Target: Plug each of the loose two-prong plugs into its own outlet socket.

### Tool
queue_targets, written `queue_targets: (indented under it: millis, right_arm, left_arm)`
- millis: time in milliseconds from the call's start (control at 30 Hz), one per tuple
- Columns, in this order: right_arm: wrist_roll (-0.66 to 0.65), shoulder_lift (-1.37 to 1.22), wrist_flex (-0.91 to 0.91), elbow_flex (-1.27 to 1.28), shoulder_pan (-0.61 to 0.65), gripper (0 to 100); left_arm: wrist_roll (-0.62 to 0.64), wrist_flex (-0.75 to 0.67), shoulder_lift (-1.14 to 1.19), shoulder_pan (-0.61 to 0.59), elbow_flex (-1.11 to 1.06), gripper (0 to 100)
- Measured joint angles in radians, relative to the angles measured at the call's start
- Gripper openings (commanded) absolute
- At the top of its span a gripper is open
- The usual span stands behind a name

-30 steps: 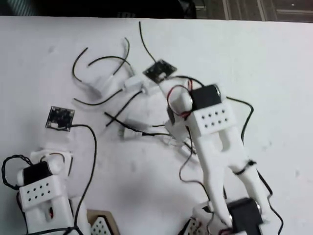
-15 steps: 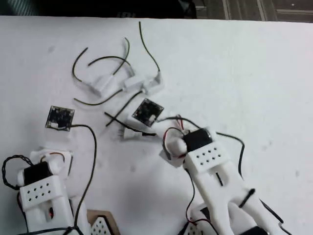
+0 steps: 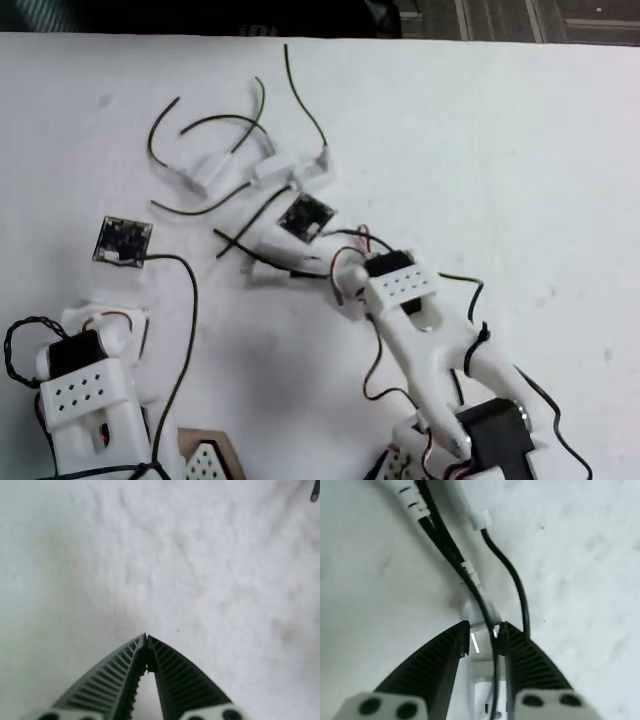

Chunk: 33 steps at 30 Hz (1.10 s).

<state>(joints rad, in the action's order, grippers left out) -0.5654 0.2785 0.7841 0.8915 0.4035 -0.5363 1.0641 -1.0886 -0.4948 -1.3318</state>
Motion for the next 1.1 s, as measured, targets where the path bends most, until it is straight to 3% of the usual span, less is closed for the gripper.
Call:
queue_targets:
  millis: [200,400,600,767,900,1000,1100]
  right_arm:
    - [-0.044,0.14,0.038,0.002,-0.037,1.9]
    - [-0.166,0.324,0.212,0.002,-0.04,1.9]
    - [-0.466,0.43,0.368,0.002,-0.14,1.9]
    - [-0.802,0.439,0.385,0.002,-0.293,1.9]
    - [-0.979,0.439,0.384,0.002,-0.361,2.0]
    - [-0.996,0.439,0.308,0.002,-0.368,7.5]
    - [-0.876,0.439,0.196,0.002,-0.374,22.1]
  left_arm:
    - [0.0,0.0,0.0,0.0,0.0,2]
    - [0.0,0.0,0.0,0.0,0.0,2]
    - [0.0,0.0,0.0,0.0,0.0,2]
    - [0.0,0.0,0.0,0.0,0.0,2]
    - [0.0,0.0,0.0,0.0,0.0,2]
    - [0.0,0.0,0.0,0.0,0.0,2]
    - [0.0,0.0,0.0,0.0,0.0,2]
